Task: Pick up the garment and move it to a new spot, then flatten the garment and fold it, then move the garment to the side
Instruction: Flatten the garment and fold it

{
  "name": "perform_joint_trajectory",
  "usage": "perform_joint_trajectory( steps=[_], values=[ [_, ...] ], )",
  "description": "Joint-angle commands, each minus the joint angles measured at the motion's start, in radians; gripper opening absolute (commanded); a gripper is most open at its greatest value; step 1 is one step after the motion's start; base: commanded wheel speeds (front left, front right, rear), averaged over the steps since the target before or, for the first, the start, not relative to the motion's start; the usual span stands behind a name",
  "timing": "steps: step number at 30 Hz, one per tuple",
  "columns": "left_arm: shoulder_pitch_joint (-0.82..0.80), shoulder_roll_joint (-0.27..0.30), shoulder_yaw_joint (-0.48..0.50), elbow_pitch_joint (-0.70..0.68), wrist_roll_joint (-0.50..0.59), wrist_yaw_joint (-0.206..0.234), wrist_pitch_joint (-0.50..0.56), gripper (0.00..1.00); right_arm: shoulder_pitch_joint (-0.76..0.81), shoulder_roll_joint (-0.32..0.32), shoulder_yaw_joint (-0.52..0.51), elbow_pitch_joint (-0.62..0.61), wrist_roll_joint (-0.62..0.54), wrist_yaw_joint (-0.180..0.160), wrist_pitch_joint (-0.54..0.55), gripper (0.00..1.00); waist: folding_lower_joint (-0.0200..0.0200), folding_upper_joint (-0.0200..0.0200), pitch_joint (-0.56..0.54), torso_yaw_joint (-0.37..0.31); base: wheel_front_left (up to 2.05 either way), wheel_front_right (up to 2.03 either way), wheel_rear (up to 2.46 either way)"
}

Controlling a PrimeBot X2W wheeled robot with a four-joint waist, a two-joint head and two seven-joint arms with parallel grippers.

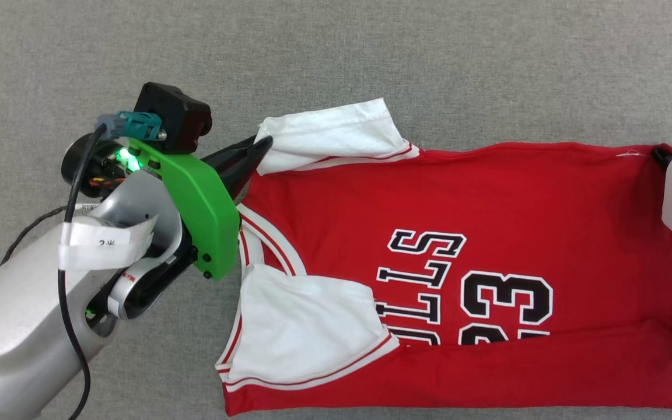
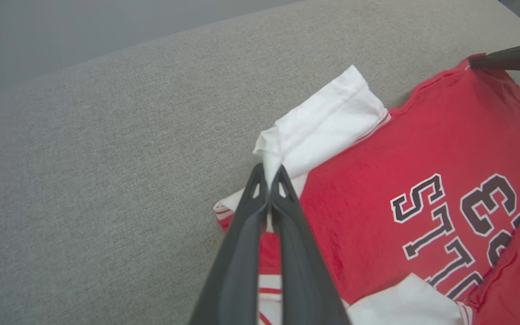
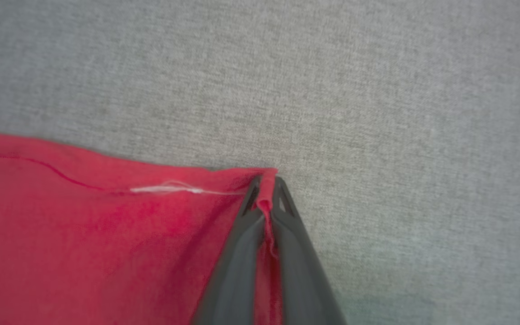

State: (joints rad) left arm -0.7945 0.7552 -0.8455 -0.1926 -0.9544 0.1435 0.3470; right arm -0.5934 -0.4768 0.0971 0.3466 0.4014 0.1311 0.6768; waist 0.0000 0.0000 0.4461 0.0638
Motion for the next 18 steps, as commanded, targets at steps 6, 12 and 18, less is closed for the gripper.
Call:
perform_joint_trajectory(
  steps=[6,12,18],
  values=[
    [0.056,-0.007,0.004,0.046,-0.017,-0.006,-0.040,0.00,0.040,0.019,-0.036,0.039,0.029,0.000,-0.079,0.00,0.0000,0.0000,-0.076,-0.007,0.00,0.00,0.00],
    [0.120,-0.005,-0.001,0.072,-0.040,0.003,-0.070,0.00,0.113,0.033,-0.076,0.023,0.061,0.000,-0.143,0.00,0.0000,0.0000,-0.164,-0.015,0.00,0.00,0.00],
    [0.207,0.014,-0.018,0.070,-0.059,0.020,-0.090,0.00,0.213,0.043,-0.099,-0.031,0.126,0.000,-0.201,0.00,0.0000,0.0000,-0.241,-0.024,0.00,0.00,0.00]
  ],
)
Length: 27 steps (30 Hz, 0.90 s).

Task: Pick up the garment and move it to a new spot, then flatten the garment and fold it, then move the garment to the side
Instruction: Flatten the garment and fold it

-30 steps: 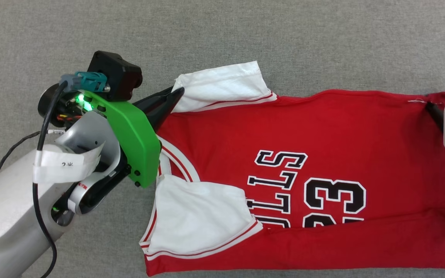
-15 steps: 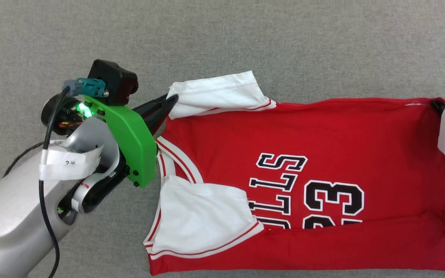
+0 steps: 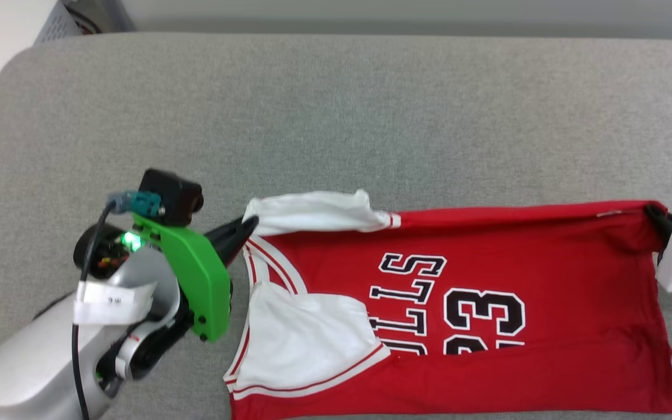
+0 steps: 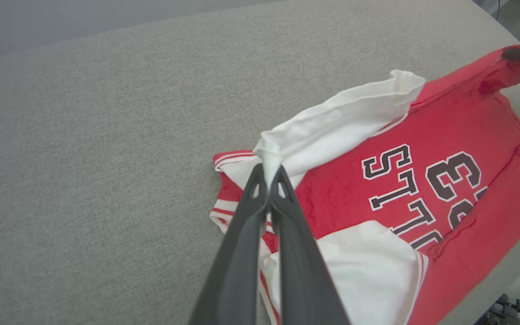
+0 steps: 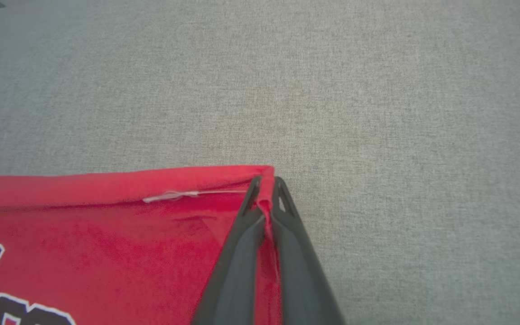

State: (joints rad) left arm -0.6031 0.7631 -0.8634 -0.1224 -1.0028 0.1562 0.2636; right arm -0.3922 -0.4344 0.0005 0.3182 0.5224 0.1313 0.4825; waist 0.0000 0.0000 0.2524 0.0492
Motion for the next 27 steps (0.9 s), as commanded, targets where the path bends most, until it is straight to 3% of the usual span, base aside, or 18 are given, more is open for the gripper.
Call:
perform_joint_trajectory(
  steps=[1,15,27],
  values=[
    [0.033,0.011,-0.004,-0.004,-0.015,0.011,-0.008,0.00,0.033,-0.002,-0.003,-0.011,0.017,-0.001,-0.013,0.00,0.0000,0.0000,-0.060,-0.010,0.00,0.00,0.00],
    [0.223,0.049,-0.082,-0.038,-0.036,0.067,-0.007,0.00,0.288,-0.007,-0.008,-0.125,0.129,-0.001,-0.009,0.00,0.0000,0.0000,-0.128,-0.012,0.00,0.00,0.00],
    [0.252,0.024,-0.162,0.016,0.008,0.067,0.030,0.00,0.371,-0.075,0.065,-0.188,0.164,-0.001,0.077,0.00,0.0000,0.0000,-0.114,-0.012,0.00,0.00,0.00]
  ],
)
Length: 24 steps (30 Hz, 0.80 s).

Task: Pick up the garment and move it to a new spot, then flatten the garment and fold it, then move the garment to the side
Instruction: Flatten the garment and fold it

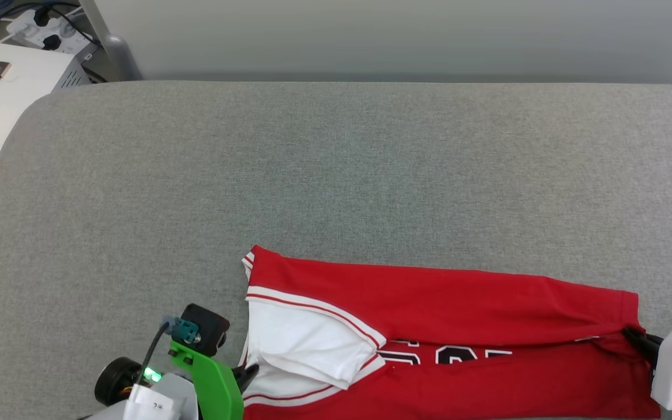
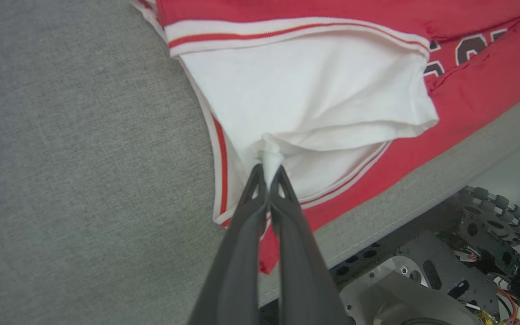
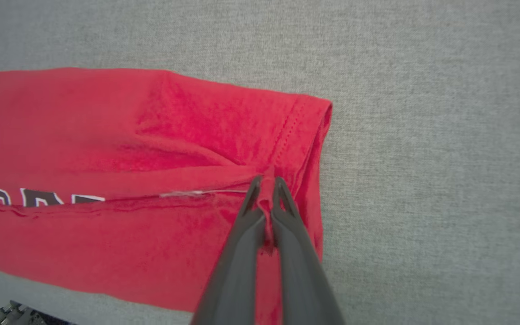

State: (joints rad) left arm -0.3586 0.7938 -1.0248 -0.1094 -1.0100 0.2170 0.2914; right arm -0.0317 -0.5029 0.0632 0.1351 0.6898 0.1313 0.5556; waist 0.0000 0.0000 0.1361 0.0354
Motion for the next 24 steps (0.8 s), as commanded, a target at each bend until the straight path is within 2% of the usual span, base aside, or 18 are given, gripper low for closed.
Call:
perform_joint_trajectory(
  steps=[1,9,10,11,12,13,17,24],
  values=[
    [0.004,-0.013,-0.003,0.011,0.017,0.004,0.002,0.00,0.012,-0.012,0.010,-0.006,-0.006,-0.001,0.008,0.00,0.0000,0.0000,0.005,0.003,0.00,0.00,0.00],
    [-0.018,-0.057,-0.040,0.073,0.046,-0.023,0.016,0.00,0.010,-0.043,0.063,0.011,-0.039,-0.001,0.006,0.00,0.0000,0.0000,0.012,0.008,0.00,0.00,0.00],
    [-0.017,-0.063,-0.043,0.078,0.045,-0.025,0.016,0.11,0.009,-0.044,0.068,0.016,-0.040,-0.001,0.005,0.00,0.0000,0.0000,0.012,0.008,0.00,0.00,0.00],
    [-0.016,-0.067,-0.046,0.083,0.045,-0.027,0.017,0.27,0.008,-0.044,0.073,0.021,-0.041,-0.001,0.003,0.13,0.0000,0.0000,0.011,0.008,0.00,0.00,0.00],
    [-0.016,-0.070,-0.050,0.089,0.048,-0.028,0.018,0.81,0.007,-0.044,0.077,0.027,-0.041,-0.001,0.003,1.00,0.0000,0.0000,0.009,0.007,0.00,0.00,0.00],
    [-0.016,-0.071,-0.052,0.095,0.051,-0.028,0.016,1.00,0.006,-0.043,0.079,0.032,-0.042,-0.001,0.002,1.00,0.0000,0.0000,0.008,0.007,0.00,0.00,0.00],
    [-0.016,-0.081,-0.043,0.115,0.055,-0.024,-0.012,1.00,0.005,-0.039,0.078,0.041,-0.028,-0.001,-0.007,1.00,0.0000,0.0000,-0.011,0.006,0.00,0.00,0.00],
    [-0.015,-0.088,0.020,0.075,0.050,0.006,-0.110,1.00,0.020,-0.005,-0.009,-0.010,0.062,-0.001,0.053,1.00,0.0000,0.0000,-0.053,0.003,0.00,0.00,0.00]
  ],
)
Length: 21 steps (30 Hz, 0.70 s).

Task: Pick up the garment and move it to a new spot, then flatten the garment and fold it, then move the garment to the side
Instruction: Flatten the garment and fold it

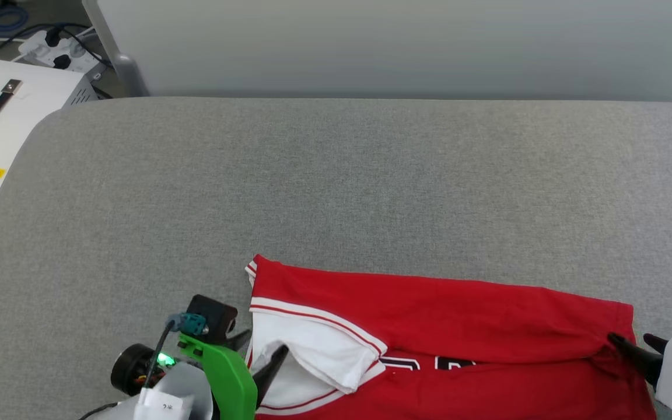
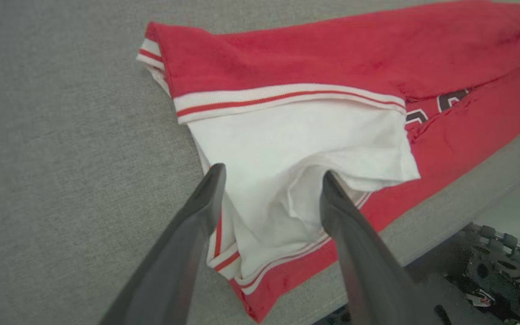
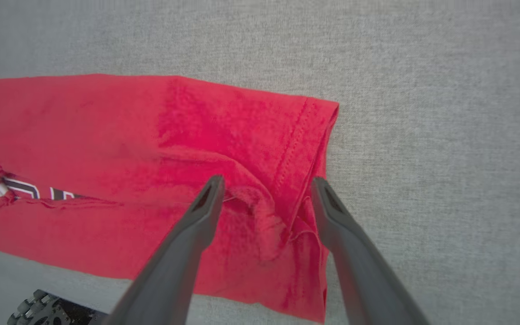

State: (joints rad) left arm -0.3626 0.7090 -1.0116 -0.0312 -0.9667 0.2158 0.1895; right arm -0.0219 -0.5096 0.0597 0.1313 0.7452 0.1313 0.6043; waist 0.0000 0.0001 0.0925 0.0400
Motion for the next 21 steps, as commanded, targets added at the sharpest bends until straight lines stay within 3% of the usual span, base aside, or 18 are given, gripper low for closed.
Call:
perform_joint_trajectory(
  steps=[1,8,15,21],
  values=[
    [-0.015,0.000,0.016,-0.010,0.021,0.018,-0.031,1.00,0.015,0.004,-0.020,-0.022,0.008,-0.001,0.020,1.00,0.0000,-0.0001,-0.014,-0.003,0.00,0.00,0.00],
    [-0.007,-0.014,0.092,-0.039,0.061,0.086,-0.196,1.00,0.021,0.097,-0.171,-0.100,-0.012,-0.001,0.139,1.00,0.0000,-0.0001,-0.030,-0.006,0.00,0.00,0.00],
    [-0.014,-0.047,0.148,0.011,0.172,0.122,-0.414,1.00,-0.002,0.242,-0.333,-0.102,-0.134,-0.001,0.206,1.00,0.0000,-0.0001,-0.013,0.010,0.00,0.00,0.00],
    [-0.002,-0.108,0.257,0.026,0.309,0.126,-0.450,1.00,-0.033,0.341,-0.456,-0.061,-0.229,-0.001,0.222,1.00,0.0000,-0.0001,0.012,0.032,0.00,0.00,0.00]
  ],
)
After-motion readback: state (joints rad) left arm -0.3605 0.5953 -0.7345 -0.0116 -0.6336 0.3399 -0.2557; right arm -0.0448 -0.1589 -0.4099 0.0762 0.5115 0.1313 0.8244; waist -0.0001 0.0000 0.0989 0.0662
